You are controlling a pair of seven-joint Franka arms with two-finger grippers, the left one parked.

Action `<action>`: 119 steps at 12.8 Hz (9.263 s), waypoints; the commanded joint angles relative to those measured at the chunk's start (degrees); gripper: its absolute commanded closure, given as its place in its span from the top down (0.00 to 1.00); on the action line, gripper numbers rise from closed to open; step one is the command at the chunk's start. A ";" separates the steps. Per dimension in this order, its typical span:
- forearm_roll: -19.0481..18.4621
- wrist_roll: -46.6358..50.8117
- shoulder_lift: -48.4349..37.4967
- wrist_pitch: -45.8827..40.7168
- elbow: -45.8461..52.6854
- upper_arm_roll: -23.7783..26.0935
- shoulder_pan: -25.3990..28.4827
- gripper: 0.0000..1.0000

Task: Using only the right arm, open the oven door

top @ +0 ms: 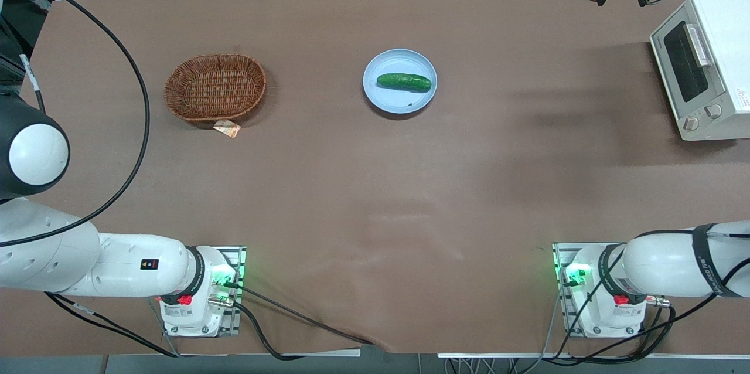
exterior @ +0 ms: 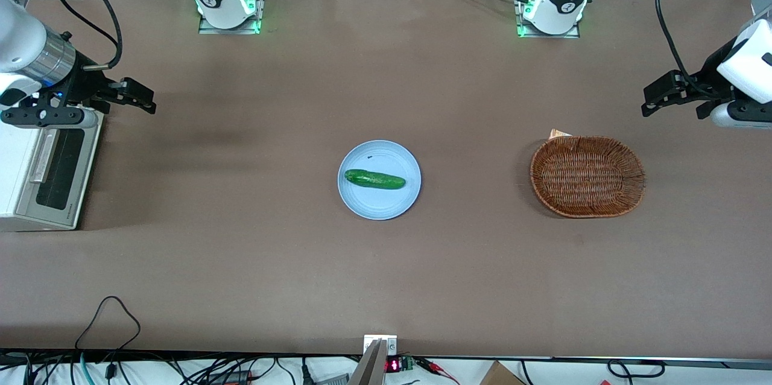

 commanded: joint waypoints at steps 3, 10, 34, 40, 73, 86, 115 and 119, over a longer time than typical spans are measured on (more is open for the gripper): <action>-0.40 -0.95 1.22 -1.95 2.26 0.66 -0.93 1.00; -0.40 -1.22 1.66 -3.19 3.05 0.57 -1.01 0.99; -2.34 -0.87 6.67 -10.92 9.99 0.57 -0.93 0.08; -6.90 -0.87 6.67 -14.43 9.99 0.66 -0.23 0.01; -68.69 24.17 16.77 17.56 -13.21 1.10 -12.35 0.02; -68.17 27.52 17.57 18.87 -15.23 1.28 -12.35 0.02; -55.51 27.70 25.91 27.31 -16.47 1.28 -8.31 0.02; -55.51 27.79 27.50 28.02 -16.47 1.28 -8.31 0.02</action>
